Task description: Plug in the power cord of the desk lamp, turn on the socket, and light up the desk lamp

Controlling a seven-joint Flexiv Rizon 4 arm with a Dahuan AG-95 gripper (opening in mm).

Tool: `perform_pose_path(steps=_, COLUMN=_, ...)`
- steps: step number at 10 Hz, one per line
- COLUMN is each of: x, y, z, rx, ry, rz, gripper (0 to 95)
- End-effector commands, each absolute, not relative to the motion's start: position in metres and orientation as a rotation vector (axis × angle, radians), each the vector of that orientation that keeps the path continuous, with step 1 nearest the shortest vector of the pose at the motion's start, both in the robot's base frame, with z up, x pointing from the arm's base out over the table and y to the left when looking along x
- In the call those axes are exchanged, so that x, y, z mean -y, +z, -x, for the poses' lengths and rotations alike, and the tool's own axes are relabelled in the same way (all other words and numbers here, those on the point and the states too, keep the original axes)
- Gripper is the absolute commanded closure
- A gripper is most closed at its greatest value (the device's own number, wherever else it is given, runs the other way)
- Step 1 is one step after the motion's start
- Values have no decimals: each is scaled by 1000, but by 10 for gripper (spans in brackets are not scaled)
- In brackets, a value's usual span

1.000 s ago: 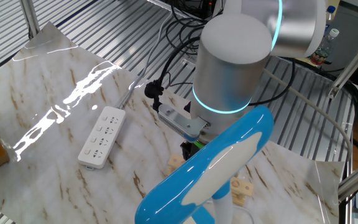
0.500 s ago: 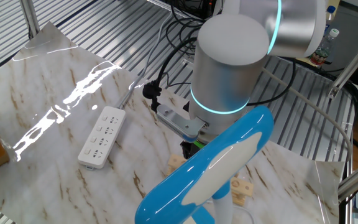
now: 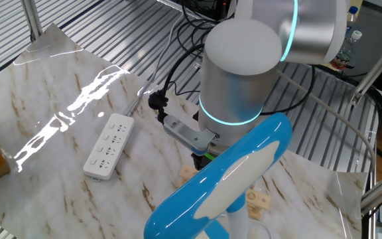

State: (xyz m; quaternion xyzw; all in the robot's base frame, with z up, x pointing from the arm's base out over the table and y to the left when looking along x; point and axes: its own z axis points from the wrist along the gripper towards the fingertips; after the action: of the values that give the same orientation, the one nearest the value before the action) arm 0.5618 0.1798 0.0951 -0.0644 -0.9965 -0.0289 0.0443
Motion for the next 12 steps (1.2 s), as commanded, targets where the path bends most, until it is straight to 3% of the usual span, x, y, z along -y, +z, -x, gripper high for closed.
perform_pose_path(steps=1, x=-179, y=95, z=-562, rx=3044, ry=-87, rz=194, gripper=570)
perform_pose_path(steps=3, x=-178, y=96, z=-562, rx=3043, ry=-87, rz=193, gripper=570)
perform_pose_path(steps=4, x=-178, y=96, z=-562, rx=3043, ry=-88, rz=191, gripper=760)
perform_pose_path(steps=12, x=-179, y=96, z=-560, rx=3049, ry=-93, rz=219, gripper=760)
